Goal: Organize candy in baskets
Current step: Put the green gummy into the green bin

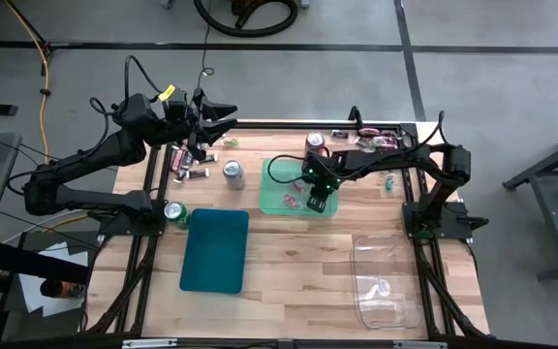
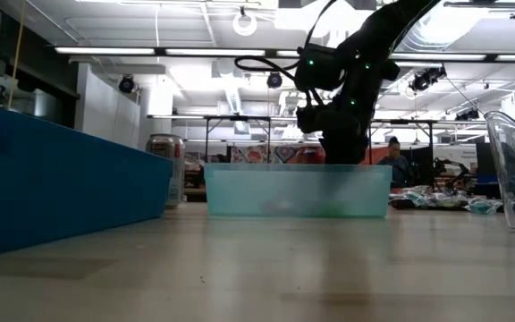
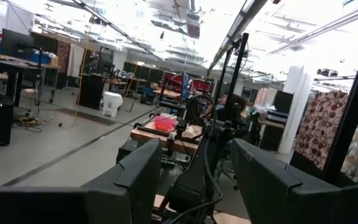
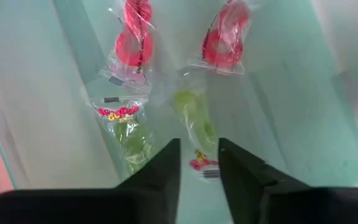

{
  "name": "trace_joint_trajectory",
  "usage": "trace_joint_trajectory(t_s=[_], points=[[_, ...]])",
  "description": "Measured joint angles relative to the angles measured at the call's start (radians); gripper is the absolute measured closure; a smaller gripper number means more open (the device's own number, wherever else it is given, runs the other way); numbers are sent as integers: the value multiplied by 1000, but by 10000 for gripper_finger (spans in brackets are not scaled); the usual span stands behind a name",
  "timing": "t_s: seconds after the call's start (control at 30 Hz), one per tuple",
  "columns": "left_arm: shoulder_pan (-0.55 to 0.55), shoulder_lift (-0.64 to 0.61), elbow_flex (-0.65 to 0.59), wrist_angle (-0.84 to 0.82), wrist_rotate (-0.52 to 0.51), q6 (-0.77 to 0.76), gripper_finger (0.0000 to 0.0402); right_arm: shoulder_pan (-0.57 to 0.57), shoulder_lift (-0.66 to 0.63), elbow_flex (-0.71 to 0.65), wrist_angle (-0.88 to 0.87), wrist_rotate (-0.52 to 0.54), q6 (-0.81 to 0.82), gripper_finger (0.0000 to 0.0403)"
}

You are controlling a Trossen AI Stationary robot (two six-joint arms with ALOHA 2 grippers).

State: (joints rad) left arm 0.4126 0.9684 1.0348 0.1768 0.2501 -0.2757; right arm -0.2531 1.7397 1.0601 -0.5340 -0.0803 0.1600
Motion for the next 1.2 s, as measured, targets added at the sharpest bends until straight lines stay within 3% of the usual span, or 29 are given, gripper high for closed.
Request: trace_joint_trajectory(t_s=[0.2, 0.37, 0.63, 0.9, 1.2], points=[[0, 0, 0, 0, 0, 8, 218, -6, 0, 13, -15, 1, -7, 217], [0, 0, 0, 0, 0, 19, 218, -42, -32, 133, -132, 1, -41, 181], [0, 0, 0, 0, -5, 51, 218, -115, -275, 242, -89, 5, -116, 176], [0, 0, 0, -7, -15, 71, 218, -148, -538, 127, 63, 9, -21, 176], [0, 0, 0, -8, -54, 71, 218, -131, -602, 83, 166, 3, 42, 176]])
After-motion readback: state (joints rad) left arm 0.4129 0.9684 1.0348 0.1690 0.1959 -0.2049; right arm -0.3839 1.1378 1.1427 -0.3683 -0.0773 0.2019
